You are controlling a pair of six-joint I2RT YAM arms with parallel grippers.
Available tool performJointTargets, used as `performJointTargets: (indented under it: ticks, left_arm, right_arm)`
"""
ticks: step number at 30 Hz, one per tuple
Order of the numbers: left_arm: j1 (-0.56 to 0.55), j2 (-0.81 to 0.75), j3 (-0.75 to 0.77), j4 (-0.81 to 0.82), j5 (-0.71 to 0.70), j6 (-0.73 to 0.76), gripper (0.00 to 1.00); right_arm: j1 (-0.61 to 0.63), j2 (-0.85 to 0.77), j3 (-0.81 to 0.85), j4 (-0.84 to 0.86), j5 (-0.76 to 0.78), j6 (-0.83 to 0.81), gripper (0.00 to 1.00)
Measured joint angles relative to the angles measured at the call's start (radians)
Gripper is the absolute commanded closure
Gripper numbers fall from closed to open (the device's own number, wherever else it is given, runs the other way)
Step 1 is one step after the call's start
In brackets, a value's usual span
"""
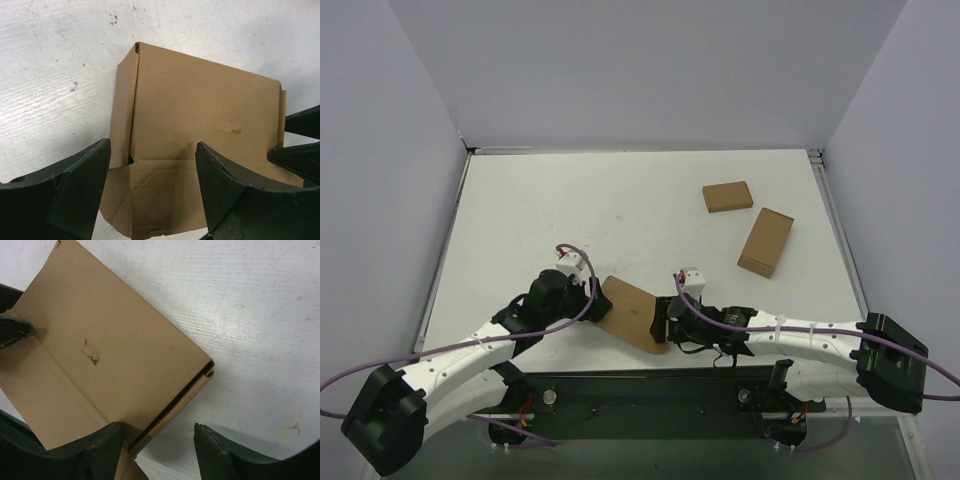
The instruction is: Fold the paper box
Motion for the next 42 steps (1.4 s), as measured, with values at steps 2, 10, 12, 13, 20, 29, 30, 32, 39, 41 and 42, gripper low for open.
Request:
performJointTargets:
  ticks: [2, 10, 12, 13, 20, 29, 30, 32, 39, 41, 42]
  left_arm:
    - [0.0, -0.024, 0.0, -0.004, -0.013, 0.001, 0.21]
    - [0.018, -0.076, 0.0, 0.0, -0.034, -0.001, 0.26]
    - [0.029, -0.075, 0.0, 0.003, -0.047, -0.001, 0.27]
    - [0.034, -0.075, 0.0, 0.006, -0.052, -0.002, 0.28]
    - [0.052, -0.033, -0.025, 0.083, -0.079, -0.005, 0.34]
    - [0.054, 0.106, -0.03, 0.156, -0.066, -0.01, 0.46]
    - [0.054, 0.107, -0.03, 0.16, -0.066, -0.01, 0.46]
    - [0.054, 0.108, -0.03, 0.162, -0.066, -0.011, 0.44]
    - [0.054, 0.079, -0.029, 0.14, -0.035, -0.013, 0.24]
    - [0.055, 0.053, -0.022, 0.113, -0.034, -0.011, 0.23]
    - [0.058, 0.042, -0.013, 0.095, -0.033, -0.011, 0.21]
  right_arm:
    - [0.0, 0.0, -0.005, 0.008, 0.014, 0.012, 0.43]
    - [0.0, 0.002, -0.005, 0.009, 0.06, 0.023, 0.43]
    - [0.0, 0.006, -0.005, 0.011, 0.064, 0.025, 0.43]
    - [0.0, 0.008, -0.005, 0.011, 0.064, 0.027, 0.43]
    - [0.0, 0.011, -0.005, 0.013, 0.065, 0.031, 0.43]
    - [0.0, 0.013, -0.005, 0.008, 0.082, 0.03, 0.35]
    - [0.0, 0.013, -0.005, 0.006, 0.084, 0.029, 0.34]
    - [0.0, 0.011, -0.005, 0.0, 0.089, 0.024, 0.33]
    - [0.02, -0.048, 0.019, -0.111, 0.151, -0.039, 0.01]
    - [0.045, -0.074, 0.05, -0.166, 0.193, -0.082, 0.0]
    - [0.063, -0.089, 0.068, -0.185, 0.213, -0.105, 0.0]
